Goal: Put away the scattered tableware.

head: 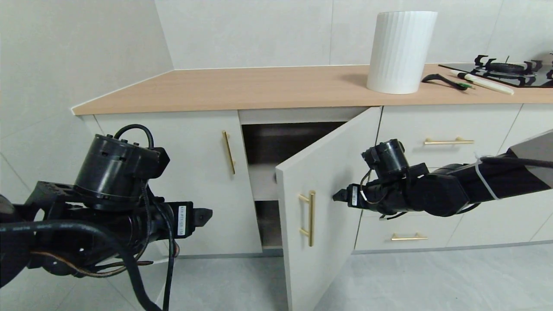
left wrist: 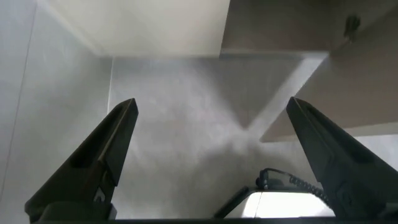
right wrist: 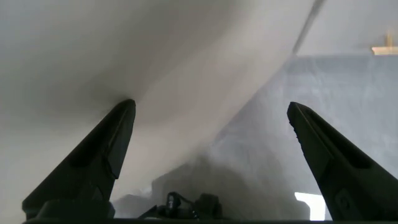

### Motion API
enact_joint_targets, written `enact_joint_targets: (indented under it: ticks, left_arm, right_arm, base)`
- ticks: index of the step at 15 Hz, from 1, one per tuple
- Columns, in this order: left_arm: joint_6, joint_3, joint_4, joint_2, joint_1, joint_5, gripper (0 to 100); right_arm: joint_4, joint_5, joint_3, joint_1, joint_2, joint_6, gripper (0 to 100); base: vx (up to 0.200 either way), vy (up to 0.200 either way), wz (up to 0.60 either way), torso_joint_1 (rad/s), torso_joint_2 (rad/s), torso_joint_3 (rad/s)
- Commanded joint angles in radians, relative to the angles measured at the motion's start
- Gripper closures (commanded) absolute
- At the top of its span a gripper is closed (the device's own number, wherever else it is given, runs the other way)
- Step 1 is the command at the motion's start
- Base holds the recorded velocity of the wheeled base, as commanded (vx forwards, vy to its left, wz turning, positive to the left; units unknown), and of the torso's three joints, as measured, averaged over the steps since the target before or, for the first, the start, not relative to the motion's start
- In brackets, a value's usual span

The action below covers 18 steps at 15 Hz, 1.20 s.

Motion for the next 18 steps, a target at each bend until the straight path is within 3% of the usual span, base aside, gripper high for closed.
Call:
enact_joint_targets:
  ticks: [1,4,6,12,18]
  left_arm:
    - [0.0,-0.005,0.0,-0.003,0.017,-0.001,0]
    - [-0.005,-0.016,0.0,-0.004,0.023,0.001,0]
    - [-0.005,-0.018,0.0,-0.017,0.025,0.001,0]
    - [-0.003,-0.018,0.0,-0.038,0.025,0.001,0]
    - [-0.002,-0.018,0.0,-0.038,0.025,-0.001,0]
  right_arm:
    - [-0.035,-0.003,-0.001,0.003,0.016,0.004,0]
    - [-0.156,-0.022,-0.013,0.02,0.052,0.108,0]
    - [-0.215,-0.121,-0.062,0.031,0.111,0.168,0]
    - [-0.218,-0.263,-0.228,0.026,0.218,0.281,0]
    - [-0.218,-0.294,-0.272,0.006,0.229,0.31,0]
  base:
    - [0.2,0.0,0.0,-0.007,0.01,0.002]
    - [0.133,0.0,0.0,0.005,0.0,0.002]
    - [0.0,0.0,0.0,0.0,0.0,0.0]
    - [0.0,0.0,0.0,0.0,0.0,0.0]
    - [0.0,0.0,0.0,0.0,0.0,0.0]
